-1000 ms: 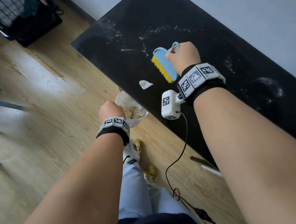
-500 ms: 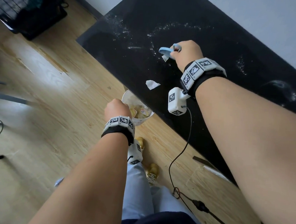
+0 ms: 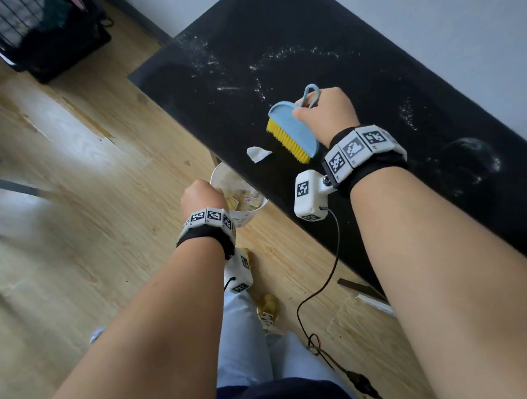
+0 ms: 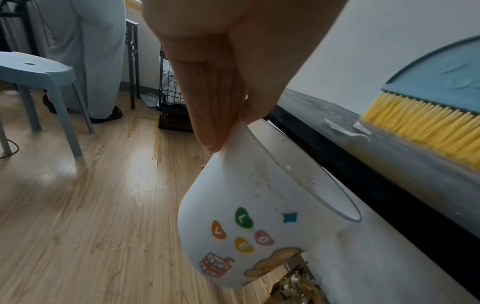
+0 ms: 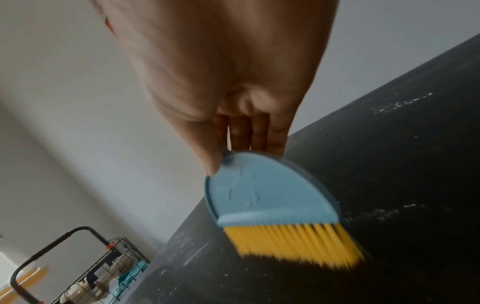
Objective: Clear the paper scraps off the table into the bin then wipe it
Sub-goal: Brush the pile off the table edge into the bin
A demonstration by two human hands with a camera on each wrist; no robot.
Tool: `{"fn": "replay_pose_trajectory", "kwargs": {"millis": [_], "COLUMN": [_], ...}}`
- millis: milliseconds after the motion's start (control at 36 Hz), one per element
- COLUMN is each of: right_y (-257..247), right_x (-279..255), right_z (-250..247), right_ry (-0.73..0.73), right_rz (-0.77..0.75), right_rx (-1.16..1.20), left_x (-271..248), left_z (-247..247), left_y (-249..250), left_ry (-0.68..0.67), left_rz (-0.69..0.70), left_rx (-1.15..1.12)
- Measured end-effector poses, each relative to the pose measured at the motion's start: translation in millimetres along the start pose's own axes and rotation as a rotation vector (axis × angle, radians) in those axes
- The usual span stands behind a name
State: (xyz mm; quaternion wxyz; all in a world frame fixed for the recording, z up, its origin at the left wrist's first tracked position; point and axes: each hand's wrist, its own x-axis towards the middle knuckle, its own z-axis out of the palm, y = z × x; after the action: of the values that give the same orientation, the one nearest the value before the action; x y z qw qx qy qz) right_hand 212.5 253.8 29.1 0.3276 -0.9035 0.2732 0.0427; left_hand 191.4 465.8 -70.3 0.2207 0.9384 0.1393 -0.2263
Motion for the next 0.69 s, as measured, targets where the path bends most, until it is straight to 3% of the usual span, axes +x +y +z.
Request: {"fn": "replay_pose_trajectory", "kwargs": {"millis": [111,167,472,583,694], "right_y": [4.9,4.7,-11.6,-8.1,-0.2], "right_x": [6.2,9.0,9.2,-0.3,-3.3], "right_z": [1.0,4.1,20.3,14.8,6.1], "right_ry": [0.193,0.223,-0.001,-0.111,-0.04], "right_rz": [0.053,0.045,-0.04,-0.096,-0.074], "right_rx": [0.003,-0.054,-0.185,-0.128,-0.079], "left_x": [-0.5,0.1,3.4,1.6,-0.8], "left_z": [-2.2,-3.0,-4.5,-4.6,-5.4], "left_y": [0.5,0.9,3.6,5.0,4.2], "left_ry": [0.009,0.012,-0.002,-0.007,0.001], "left_rz": [0.008,0.01,0.009,0.011,0.022], "left_rx": [0.0,0.003,0.001,-0.003,0.0]}}
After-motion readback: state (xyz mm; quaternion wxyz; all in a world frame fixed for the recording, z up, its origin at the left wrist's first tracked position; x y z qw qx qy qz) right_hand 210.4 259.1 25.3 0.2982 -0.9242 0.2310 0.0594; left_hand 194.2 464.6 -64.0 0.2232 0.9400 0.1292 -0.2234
